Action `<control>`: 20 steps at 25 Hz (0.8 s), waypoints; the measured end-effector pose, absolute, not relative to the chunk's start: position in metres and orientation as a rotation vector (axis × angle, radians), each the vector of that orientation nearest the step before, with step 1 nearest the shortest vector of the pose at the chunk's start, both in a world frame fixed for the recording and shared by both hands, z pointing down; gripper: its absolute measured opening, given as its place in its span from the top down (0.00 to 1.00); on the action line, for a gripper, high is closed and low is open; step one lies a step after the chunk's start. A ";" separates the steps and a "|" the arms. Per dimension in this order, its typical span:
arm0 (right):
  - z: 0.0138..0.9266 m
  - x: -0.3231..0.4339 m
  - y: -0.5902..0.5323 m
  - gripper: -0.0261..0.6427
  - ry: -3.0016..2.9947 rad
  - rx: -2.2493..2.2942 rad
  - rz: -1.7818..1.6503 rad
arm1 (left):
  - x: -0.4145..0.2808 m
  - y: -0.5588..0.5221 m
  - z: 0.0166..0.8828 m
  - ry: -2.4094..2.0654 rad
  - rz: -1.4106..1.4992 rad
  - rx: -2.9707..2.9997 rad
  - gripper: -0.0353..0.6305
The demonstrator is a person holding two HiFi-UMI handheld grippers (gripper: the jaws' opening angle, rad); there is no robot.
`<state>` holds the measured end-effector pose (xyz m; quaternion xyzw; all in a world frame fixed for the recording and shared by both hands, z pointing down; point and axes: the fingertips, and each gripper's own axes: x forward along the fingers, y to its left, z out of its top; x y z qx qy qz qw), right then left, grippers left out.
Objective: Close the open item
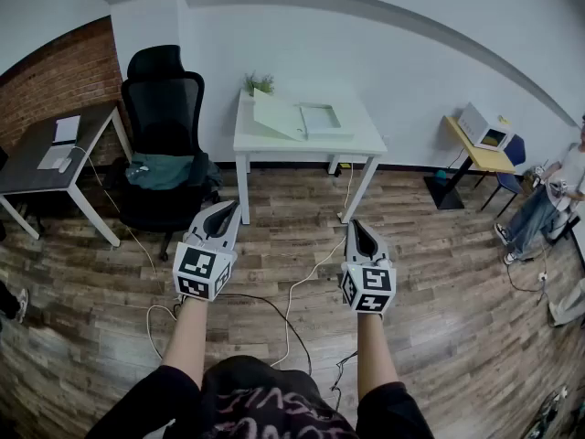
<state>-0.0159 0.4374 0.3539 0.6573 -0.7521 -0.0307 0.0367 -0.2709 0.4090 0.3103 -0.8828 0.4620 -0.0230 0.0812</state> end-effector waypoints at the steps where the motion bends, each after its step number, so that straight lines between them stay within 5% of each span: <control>1: 0.354 -0.017 0.439 0.92 -2.308 2.022 -0.093 | -0.272 0.410 0.311 1.378 -0.071 -2.641 0.93; 20: 0.362 -0.050 0.443 0.92 -2.254 2.027 -0.096 | -0.301 0.402 0.327 1.322 -0.088 -2.708 0.93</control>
